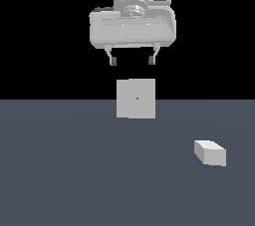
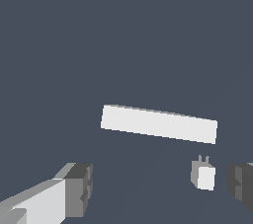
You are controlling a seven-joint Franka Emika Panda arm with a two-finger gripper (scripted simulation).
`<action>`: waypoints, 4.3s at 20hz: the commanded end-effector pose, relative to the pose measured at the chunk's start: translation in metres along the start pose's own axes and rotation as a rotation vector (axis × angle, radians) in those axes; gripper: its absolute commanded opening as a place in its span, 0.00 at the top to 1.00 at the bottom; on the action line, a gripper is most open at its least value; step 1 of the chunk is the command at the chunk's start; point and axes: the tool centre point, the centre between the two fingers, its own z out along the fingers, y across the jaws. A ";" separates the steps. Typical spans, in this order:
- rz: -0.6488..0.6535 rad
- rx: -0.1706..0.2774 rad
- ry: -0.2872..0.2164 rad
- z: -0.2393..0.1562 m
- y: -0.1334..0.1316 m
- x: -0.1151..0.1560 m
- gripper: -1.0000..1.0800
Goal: Plug the charger into the wall socket.
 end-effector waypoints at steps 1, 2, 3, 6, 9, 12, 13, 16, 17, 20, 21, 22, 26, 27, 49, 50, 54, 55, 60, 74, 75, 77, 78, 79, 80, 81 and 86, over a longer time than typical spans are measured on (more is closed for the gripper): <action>0.000 0.000 0.000 0.000 0.000 0.000 0.04; 0.000 0.000 0.000 0.000 0.000 0.000 0.04; 0.000 0.000 0.001 0.001 0.000 0.000 0.04; 0.003 0.000 0.004 0.003 0.003 -0.003 0.04; 0.008 -0.001 0.011 0.007 0.008 -0.007 0.04; 0.014 -0.001 0.020 0.014 0.016 -0.013 0.04; 0.017 -0.001 0.024 0.017 0.019 -0.015 0.04; 0.027 -0.002 0.038 0.026 0.029 -0.024 0.04; 0.031 -0.003 0.043 0.030 0.033 -0.027 0.04; 0.043 -0.004 0.061 0.042 0.047 -0.038 0.04; 0.048 -0.004 0.067 0.047 0.052 -0.043 0.04; 0.053 -0.005 0.074 0.052 0.057 -0.047 0.04; 0.071 -0.007 0.100 0.071 0.077 -0.062 0.04; 0.076 -0.007 0.107 0.076 0.082 -0.066 0.04; 0.118 -0.007 0.165 0.125 0.125 -0.099 0.04; 0.118 -0.007 0.165 0.127 0.125 -0.099 0.04; 0.118 -0.007 0.165 0.137 0.125 -0.100 0.04; 0.119 -0.006 0.166 0.141 0.125 -0.100 0.04; 0.119 -0.006 0.167 0.163 0.125 -0.102 0.04; 0.118 -0.005 0.167 0.176 0.125 -0.102 1.00; 0.118 -0.005 0.167 0.176 0.125 -0.102 1.00; 0.118 -0.005 0.167 0.176 0.125 -0.102 1.00; 0.119 -0.006 0.167 0.175 0.126 -0.102 1.00; 0.119 -0.006 0.167 0.175 0.125 -0.102 1.00; 0.119 -0.006 0.167 0.175 0.125 -0.102 1.00; 0.119 -0.006 0.167 0.174 0.124 -0.102 1.00; 0.121 -0.005 0.168 0.167 0.113 -0.098 1.00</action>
